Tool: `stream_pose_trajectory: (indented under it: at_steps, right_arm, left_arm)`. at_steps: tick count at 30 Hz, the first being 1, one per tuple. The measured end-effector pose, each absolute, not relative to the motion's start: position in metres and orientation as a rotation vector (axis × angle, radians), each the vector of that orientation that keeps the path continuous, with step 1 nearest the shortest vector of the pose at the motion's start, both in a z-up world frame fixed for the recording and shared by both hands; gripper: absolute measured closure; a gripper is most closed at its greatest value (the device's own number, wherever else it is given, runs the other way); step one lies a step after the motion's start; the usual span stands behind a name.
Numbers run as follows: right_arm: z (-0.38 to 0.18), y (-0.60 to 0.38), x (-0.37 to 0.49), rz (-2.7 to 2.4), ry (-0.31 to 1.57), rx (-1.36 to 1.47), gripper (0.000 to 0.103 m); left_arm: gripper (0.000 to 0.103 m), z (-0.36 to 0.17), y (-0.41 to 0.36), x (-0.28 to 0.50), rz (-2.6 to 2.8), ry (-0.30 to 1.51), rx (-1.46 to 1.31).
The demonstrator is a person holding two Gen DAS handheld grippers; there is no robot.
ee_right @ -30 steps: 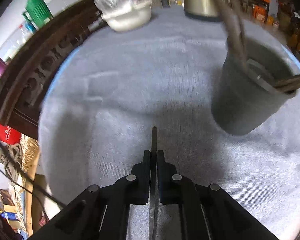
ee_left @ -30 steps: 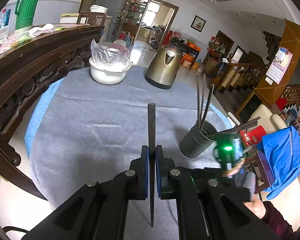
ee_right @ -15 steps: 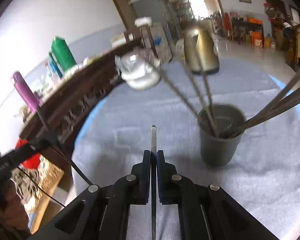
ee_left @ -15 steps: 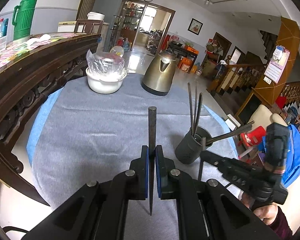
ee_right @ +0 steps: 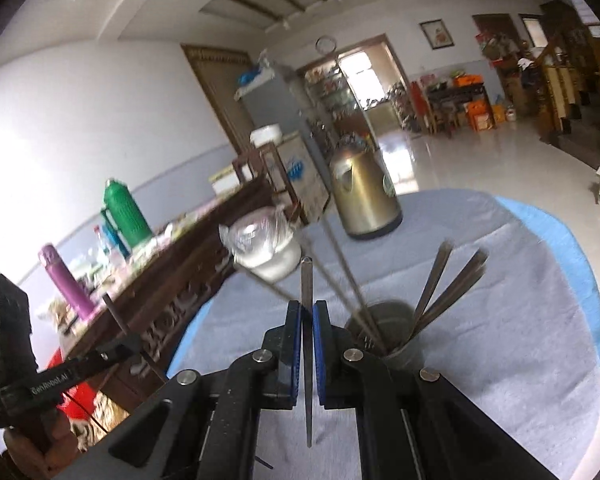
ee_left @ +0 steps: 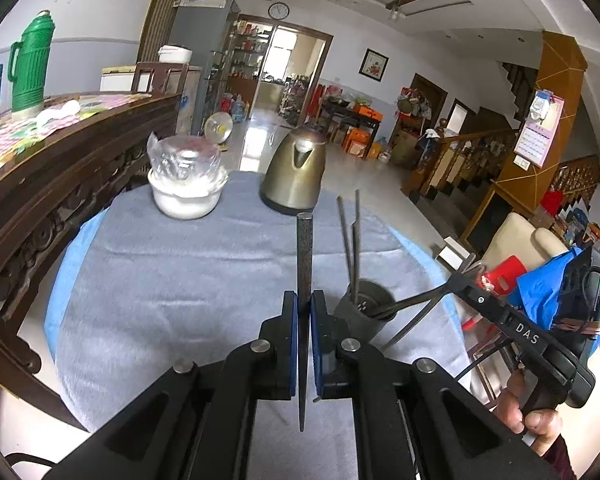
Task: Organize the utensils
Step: 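Lower both chopsticks into the grey cup beside the others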
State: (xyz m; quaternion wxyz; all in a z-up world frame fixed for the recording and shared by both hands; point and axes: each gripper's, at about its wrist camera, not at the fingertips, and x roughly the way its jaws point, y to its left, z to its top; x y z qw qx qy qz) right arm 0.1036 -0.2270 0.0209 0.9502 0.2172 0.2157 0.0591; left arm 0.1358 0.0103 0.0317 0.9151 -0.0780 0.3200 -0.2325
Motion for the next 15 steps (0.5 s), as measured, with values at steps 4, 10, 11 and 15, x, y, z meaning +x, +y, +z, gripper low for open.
stream_pose_trajectory:
  at_steps: [4,10,11,15]
  right_arm:
    - [0.035,-0.233,0.101,0.110,0.390,0.445,0.097]
    - [0.053,-0.242,0.100,0.083,0.334,0.446,0.097]
    - [0.055,-0.243,0.101,0.081,0.328,0.447,0.097]
    - [0.067,-0.254,0.098,0.051,0.285,0.457,0.097]
  left_arm:
    - [0.097,0.041,-0.002,0.136,-0.492,0.637,-0.150]
    - [0.097,0.058,-0.019,0.140,-0.517,0.596,-0.138]
    - [0.097,0.061,-0.020,0.140,-0.520,0.589,-0.137]
    - [0.097,0.075,-0.031,0.142,-0.539,0.546,-0.135]
